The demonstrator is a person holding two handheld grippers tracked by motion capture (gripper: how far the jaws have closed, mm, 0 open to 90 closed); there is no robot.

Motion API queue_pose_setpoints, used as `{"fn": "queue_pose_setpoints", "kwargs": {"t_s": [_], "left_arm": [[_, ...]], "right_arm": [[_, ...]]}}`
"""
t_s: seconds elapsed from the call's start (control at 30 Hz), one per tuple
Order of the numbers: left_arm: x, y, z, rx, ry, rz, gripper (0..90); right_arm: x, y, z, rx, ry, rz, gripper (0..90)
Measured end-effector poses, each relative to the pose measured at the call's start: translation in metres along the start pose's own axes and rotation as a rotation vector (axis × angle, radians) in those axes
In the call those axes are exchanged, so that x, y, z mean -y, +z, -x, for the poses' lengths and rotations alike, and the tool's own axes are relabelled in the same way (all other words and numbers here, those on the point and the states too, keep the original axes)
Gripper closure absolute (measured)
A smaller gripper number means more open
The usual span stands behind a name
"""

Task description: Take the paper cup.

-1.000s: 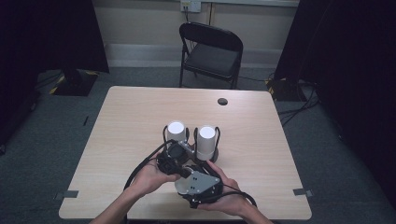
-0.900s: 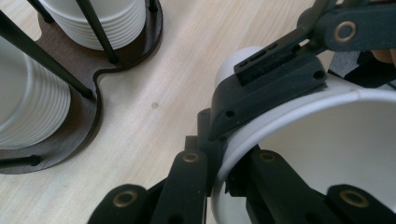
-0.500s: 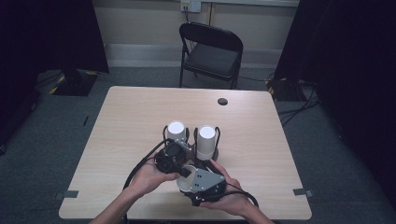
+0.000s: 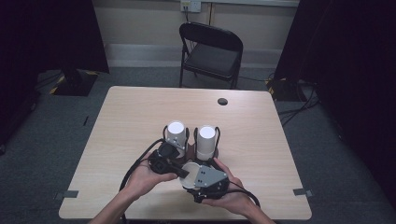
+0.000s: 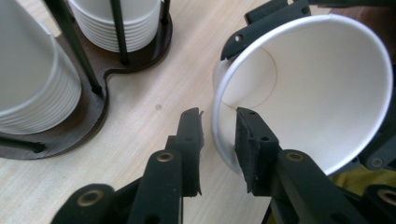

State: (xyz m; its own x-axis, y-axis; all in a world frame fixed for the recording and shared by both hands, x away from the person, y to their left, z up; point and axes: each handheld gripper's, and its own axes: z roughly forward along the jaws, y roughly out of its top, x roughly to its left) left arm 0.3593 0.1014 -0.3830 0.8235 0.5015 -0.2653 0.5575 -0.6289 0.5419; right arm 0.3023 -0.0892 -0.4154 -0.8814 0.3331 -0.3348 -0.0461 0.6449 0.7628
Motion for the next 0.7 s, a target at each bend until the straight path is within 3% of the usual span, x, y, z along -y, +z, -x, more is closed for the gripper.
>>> {"fn": "queue_pose_setpoints", "kwargs": {"t_s": [0.1,0.13,0.2,0.43,0.63,0.7], "left_arm": [[0.003,-0.003,-0.001,-0.023,0.014,0.032,65.7],[0.006,-0.004,0.001,-0.042,0.010,0.072,60.4],[0.007,-0.005,0.001,-0.050,0.030,0.081,59.2],[0.017,-0.011,0.002,-0.110,-0.014,0.186,48.3],[0.027,-0.013,-0.002,-0.128,0.000,0.184,45.0],[0.032,-0.012,-0.003,-0.131,-0.021,0.206,43.0]], "right_arm": [[0.001,0.000,0.000,0.003,0.004,-0.006,23.9],[0.002,0.000,0.002,0.008,0.016,-0.002,23.9],[0.002,0.000,0.003,0.008,0.023,0.001,23.9],[0.008,-0.003,0.007,0.013,0.046,0.005,24.0],[0.012,-0.007,0.009,0.030,0.060,-0.001,24.0],[0.015,-0.009,0.011,0.037,0.070,0.001,24.0]]}}
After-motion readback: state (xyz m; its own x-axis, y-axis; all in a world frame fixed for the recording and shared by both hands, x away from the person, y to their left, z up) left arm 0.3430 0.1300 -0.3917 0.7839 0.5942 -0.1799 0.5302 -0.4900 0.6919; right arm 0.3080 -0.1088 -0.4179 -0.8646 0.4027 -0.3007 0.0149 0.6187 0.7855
